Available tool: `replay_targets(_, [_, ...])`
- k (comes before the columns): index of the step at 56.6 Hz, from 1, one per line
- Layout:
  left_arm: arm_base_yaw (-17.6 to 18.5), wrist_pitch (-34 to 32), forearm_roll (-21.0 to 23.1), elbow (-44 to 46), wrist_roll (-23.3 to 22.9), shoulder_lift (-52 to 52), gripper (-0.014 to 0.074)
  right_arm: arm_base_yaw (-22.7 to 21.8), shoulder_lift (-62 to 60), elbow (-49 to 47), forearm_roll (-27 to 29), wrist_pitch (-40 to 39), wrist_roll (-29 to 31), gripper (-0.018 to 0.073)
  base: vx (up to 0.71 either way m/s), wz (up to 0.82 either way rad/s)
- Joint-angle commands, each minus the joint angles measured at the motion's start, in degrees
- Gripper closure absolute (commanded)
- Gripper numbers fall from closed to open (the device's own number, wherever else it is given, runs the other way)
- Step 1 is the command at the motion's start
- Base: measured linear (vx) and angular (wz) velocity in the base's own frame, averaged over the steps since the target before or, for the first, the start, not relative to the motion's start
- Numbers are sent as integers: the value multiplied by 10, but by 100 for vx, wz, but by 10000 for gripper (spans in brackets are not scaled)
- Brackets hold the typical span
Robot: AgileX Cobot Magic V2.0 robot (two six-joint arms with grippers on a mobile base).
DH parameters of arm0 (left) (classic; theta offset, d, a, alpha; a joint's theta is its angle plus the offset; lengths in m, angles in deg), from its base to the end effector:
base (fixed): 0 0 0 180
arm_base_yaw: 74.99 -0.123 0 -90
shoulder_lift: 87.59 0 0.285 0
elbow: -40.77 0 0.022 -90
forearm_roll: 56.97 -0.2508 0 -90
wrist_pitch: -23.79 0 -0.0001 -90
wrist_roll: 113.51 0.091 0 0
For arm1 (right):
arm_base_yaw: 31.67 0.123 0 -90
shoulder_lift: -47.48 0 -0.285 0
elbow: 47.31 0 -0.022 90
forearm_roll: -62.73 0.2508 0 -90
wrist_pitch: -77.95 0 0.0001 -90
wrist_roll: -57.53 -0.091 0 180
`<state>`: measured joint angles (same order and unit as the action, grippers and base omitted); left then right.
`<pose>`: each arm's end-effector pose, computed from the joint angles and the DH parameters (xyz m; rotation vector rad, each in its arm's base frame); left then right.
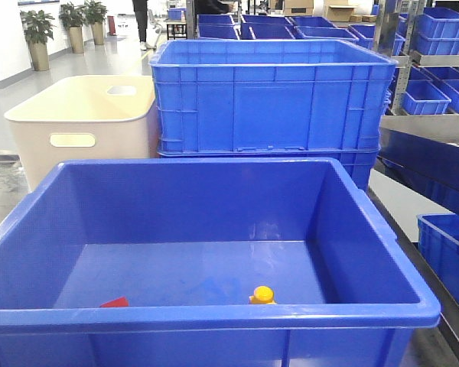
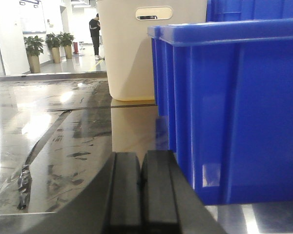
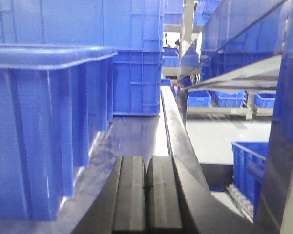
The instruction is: Pick red and yellow blocks into blue bin
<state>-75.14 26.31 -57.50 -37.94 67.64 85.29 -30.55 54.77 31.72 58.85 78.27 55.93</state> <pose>0.0567 0.0002 0.2010 0.0203 1.5419 0.0257 0.0570 0.0011 0.2025 -0.0446 1.5115 -0.0165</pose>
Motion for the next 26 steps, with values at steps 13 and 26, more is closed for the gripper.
replay_targets(13, [-1,-48,5,10,-3,10,596,0,-7,4,1,-9,1,569,0,0])
replay_targets(26, [-1,-48,5,10,-3,10,596,0,-7,4,0,-9,1,569,0,0])
